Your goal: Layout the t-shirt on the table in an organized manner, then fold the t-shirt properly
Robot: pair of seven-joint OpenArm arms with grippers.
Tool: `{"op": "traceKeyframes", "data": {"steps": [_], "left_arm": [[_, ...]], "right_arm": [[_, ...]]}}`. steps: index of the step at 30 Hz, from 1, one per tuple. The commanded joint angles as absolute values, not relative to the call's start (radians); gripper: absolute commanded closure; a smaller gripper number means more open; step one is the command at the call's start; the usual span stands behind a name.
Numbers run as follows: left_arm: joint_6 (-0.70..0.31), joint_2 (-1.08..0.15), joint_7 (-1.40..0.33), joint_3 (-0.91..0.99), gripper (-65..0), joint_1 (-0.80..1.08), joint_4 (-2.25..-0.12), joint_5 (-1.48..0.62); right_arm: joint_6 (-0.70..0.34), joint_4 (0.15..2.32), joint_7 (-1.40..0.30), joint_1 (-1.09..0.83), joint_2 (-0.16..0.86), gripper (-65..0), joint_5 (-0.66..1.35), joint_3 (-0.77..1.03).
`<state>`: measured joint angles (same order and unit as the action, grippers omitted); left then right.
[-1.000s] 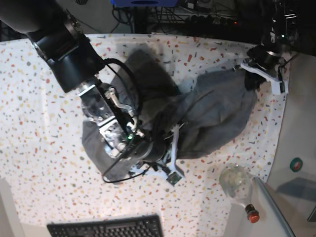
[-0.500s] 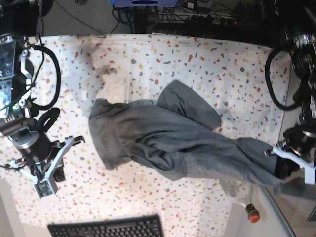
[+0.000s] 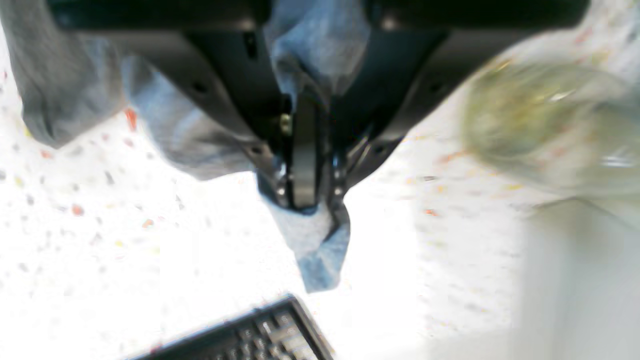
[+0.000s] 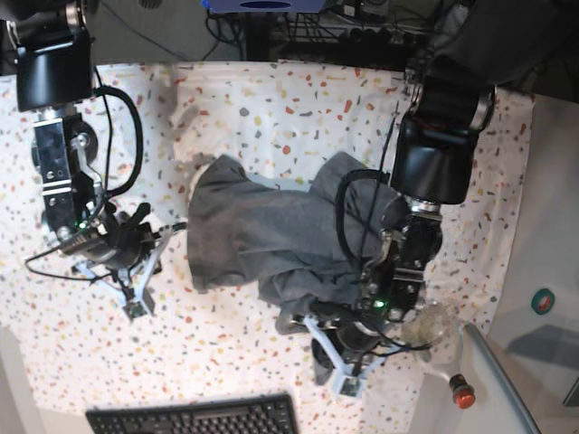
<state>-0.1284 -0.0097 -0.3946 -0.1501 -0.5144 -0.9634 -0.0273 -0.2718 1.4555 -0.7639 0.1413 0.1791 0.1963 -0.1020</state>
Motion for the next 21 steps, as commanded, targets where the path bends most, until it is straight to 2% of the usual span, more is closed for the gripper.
{"op": "traceKeyframes", "data": {"steps": [1,7,8,10,11,14,16,18,19,21], "left_arm": [[-0.117,0.005,-0.328,-0.145,0.0,-0.572,-0.931,-0.004],[-0.117,0.064,-0.269,-0.145,0.0,-0.707,-0.711,0.005],[-0.117,0.064,-0.268,-0.145,-4.9,-0.711,-0.710,0.005],[-0.117,0.058,-0.268,-0.143,-19.9,-0.716,-0.711,0.005],[-0.117,0.045,-0.269,-0.131,-21.9,-0.714,-0.714,0.005],[-0.117,0.033,-0.278,-0.035,-19.3,-0.679,-0.773,0.005],[-0.117,0.027,-0.320,0.067,-12.5,-0.641,-0.863,0.007],[-0.117,0.024,-0.390,0.163,-2.5,-0.590,-0.978,0.007],[-0.117,0.022,-0.426,0.203,0.0,-0.568,-1.035,0.008],[-0.117,0.016,-0.493,0.248,0.0,-0.518,-1.145,0.008]], "right_arm": [[-0.263,1.445,-0.734,0.165,0.196,0.0,0.186,-0.110],[-0.263,1.273,-0.641,0.174,0.194,0.0,0.186,-0.176],[-0.263,1.260,-0.633,0.174,0.194,0.0,0.186,-0.173],[-0.263,1.262,-0.618,0.170,0.194,0.0,0.188,-0.168],[-0.263,1.262,-0.608,0.170,0.194,0.0,0.188,-0.168],[-0.263,1.260,-0.593,0.185,0.194,0.0,0.188,-0.170],[-0.263,1.251,-0.595,0.213,0.194,0.0,0.188,-0.176],[-0.263,1.228,-0.593,0.248,0.177,-15.9,0.188,-0.177],[-0.263,1.198,-0.591,0.280,0.166,-24.6,0.188,-0.177],[-0.263,1.092,-0.562,0.346,0.157,-38.9,0.188,-0.177]]}}
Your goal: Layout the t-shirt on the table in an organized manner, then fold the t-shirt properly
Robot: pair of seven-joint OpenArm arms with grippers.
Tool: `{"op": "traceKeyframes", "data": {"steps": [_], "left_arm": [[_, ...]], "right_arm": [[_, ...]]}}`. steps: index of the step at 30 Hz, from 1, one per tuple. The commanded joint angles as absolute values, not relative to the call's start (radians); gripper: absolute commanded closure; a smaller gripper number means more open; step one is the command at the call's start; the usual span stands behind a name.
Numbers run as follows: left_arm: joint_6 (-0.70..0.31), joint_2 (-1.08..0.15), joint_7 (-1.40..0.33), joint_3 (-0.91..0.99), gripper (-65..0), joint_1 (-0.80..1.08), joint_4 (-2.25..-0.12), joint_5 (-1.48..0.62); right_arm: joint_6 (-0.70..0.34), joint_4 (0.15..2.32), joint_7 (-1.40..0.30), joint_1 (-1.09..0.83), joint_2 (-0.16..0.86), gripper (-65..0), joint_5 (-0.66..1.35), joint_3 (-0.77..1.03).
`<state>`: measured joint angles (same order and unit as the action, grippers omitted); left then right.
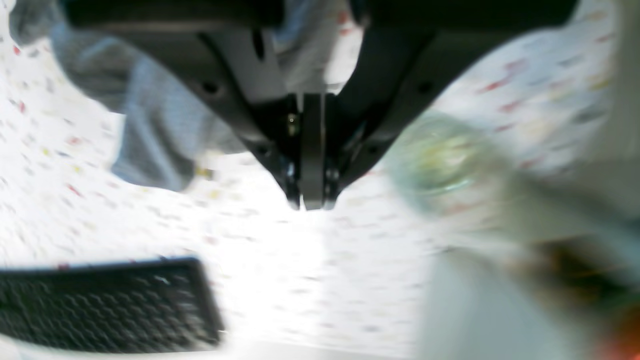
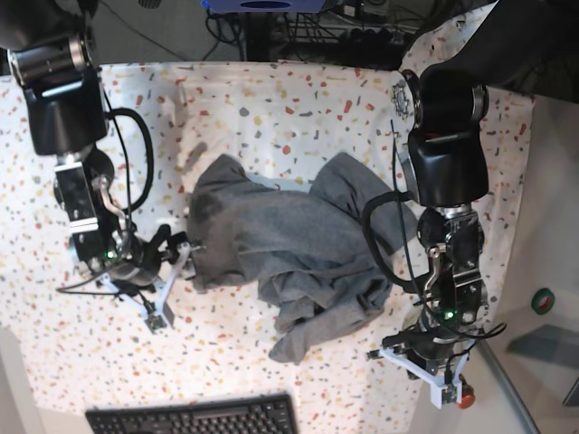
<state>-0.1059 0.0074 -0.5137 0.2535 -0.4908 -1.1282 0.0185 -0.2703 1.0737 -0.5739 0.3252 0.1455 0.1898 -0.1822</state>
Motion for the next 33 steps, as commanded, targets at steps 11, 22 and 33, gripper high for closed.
{"op": "traceKeyframes", "data": {"steps": [11,22,33], "left_arm": [[-0.119,-0.074,-0.578,0.489,0.0,0.145,-1.650,-0.073],[-0.120,-0.136,-0.435,0.806,0.0,0.535,-1.593,-0.421],[-0.120,-0.131,-0.440,0.845,0.0,0.535,-1.598,-0.421]], "right_arm": [[-0.269,0.559,-0.300,0.565,0.079,-42.2,0.188,-0.179],[-0.268,0.601,-0.283,0.541,0.022,-45.9,0.189,-0.170],[-0.243,0.676,-0.349,0.535,-0.015,-45.9,0.186,-0.108]]}}
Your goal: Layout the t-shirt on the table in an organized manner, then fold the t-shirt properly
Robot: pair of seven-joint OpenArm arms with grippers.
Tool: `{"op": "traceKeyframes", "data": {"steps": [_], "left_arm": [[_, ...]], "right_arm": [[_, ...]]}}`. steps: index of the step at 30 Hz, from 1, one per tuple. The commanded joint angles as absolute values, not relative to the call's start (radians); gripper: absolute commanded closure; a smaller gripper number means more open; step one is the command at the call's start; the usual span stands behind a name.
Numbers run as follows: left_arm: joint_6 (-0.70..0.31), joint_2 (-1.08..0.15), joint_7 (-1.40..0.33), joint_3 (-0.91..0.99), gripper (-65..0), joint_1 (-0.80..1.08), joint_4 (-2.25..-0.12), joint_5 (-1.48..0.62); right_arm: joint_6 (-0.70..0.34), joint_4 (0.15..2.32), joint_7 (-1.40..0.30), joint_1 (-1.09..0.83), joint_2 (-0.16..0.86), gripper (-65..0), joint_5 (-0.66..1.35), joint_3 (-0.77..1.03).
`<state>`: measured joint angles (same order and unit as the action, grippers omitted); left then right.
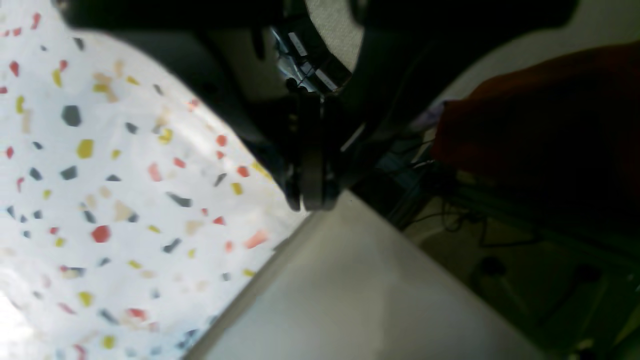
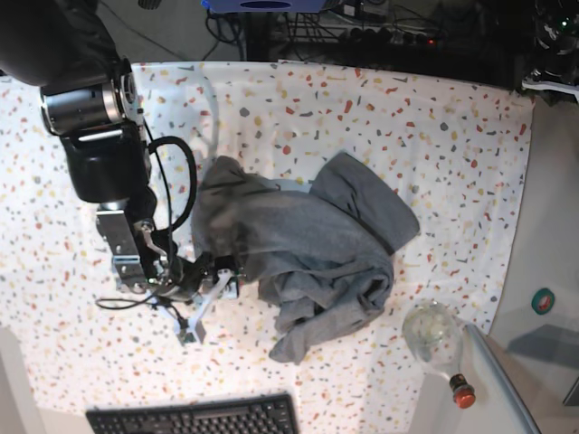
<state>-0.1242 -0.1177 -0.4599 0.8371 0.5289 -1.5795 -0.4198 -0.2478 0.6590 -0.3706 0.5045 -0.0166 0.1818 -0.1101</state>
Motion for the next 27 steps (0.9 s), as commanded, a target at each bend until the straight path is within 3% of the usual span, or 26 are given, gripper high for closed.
{"op": "traceKeyframes", "data": {"steps": [1,5,7,8,9,11,12,21,24,27], "left_arm": [[-0.120,-0.130,-0.440,0.845,0.0,0.535,-1.598,-0.423],[-0.120,-0.130,-0.443,0.843,0.0,0.516,-1.592,-0.423],[-0.120,-0.130,-0.443,0.843,0.0,0.513,-1.592,-0.420],[-0.120,-0.130,-0.443,0.843,0.0,0.513,-1.592,-0.420],[-0.120,-0.130,-0.444,0.843,0.0,0.512,-1.592,-0.420],[-0.120,-0.131,-0.444,0.843,0.0,0.512,-1.595,-0.420],[-0.120,-0.134,-0.441,0.843,0.0,0.512,-1.595,-0.420],[-0.120,-0.180,-0.440,0.908,0.0,0.499,-1.595,-0.418],[-0.120,-0.194,-0.444,0.946,0.0,0.467,-1.589,-0.418],[-0.120,-0.196,-0.446,0.981,0.0,0.440,-1.593,-0.418]], "right_arm": [[-0.220,0.625,-0.318,0.544,-0.015,-45.9,0.186,-0.108],[-0.180,0.467,-0.191,0.558,-0.012,-45.9,0.186,-0.110],[-0.182,0.455,-0.191,0.552,-0.012,-41.6,0.186,-0.110],[-0.183,0.463,-0.191,0.547,-0.012,-35.9,0.186,-0.110],[-0.186,0.476,-0.191,0.535,-0.012,-26.1,0.186,-0.110],[-0.240,0.552,-0.203,0.496,-0.012,-2.3,0.186,-0.108],[-0.269,0.607,-0.231,0.470,-0.010,0.0,0.188,-0.101],[-0.305,1.578,-0.604,0.051,0.021,0.0,0.188,-0.183],[-0.305,1.782,-0.673,-0.031,0.024,0.0,0.188,-0.325],[-0.305,1.850,-0.687,-0.058,0.031,0.0,0.188,-0.483]]}}
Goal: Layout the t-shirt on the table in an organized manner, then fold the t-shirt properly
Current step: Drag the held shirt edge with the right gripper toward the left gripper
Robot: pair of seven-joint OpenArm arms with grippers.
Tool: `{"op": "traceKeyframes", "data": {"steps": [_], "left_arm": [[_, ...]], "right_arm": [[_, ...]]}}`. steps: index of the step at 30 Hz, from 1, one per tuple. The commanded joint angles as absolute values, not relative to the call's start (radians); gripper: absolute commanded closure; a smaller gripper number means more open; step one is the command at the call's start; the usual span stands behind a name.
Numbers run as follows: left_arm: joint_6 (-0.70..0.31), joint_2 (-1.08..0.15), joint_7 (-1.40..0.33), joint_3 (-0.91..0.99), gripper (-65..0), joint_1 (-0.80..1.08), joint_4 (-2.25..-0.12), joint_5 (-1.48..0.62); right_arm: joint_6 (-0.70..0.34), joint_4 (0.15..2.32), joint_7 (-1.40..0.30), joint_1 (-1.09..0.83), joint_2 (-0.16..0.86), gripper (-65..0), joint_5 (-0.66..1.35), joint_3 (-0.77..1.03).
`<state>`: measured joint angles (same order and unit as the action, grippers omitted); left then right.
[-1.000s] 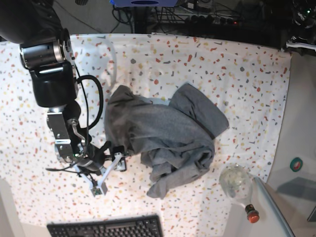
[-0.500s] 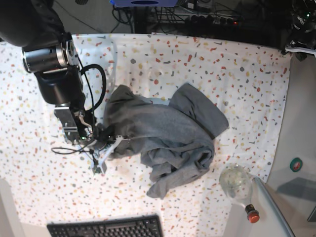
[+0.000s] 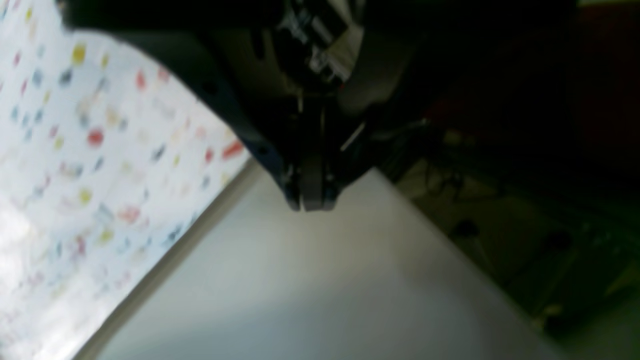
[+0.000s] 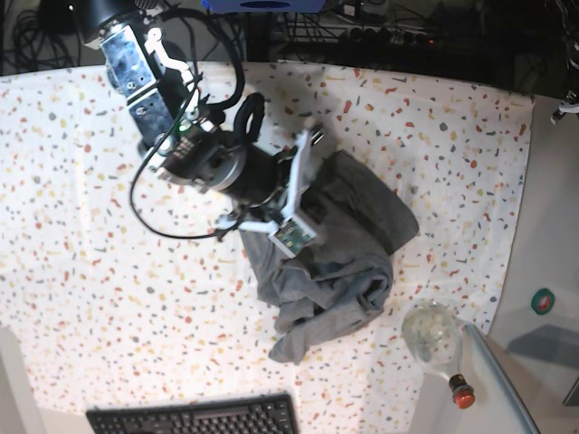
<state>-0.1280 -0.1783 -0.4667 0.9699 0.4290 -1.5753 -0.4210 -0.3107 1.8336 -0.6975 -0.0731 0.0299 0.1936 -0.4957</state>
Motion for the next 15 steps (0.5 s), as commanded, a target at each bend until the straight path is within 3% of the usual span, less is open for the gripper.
{"op": "traceKeyframes", "data": {"steps": [1,7,13,15], "left_arm": [[-0.120,-0.205,-0.446,0.995,0.0,0.430,-1.592,-0.418],[-0.120,-0.223,-0.446,1.030,0.0,0.412,-1.598,-0.418],[-0.120,-0.213,-0.447,1.026,0.0,0.412,-1.598,-0.426],[-0.122,-0.199,-0.469,1.026,0.0,0.412,-1.598,-0.426]], "right_arm": [[-0.305,1.847,-0.687,-0.051,0.031,0.0,0.188,-0.549],[-0.298,1.710,-0.687,0.068,0.012,0.0,0.188,-0.947],[-0.298,1.618,-0.693,0.116,-0.050,0.0,0.186,-1.194],[-0.298,1.624,-0.693,0.128,-0.048,-9.0,0.186,-1.199]]}}
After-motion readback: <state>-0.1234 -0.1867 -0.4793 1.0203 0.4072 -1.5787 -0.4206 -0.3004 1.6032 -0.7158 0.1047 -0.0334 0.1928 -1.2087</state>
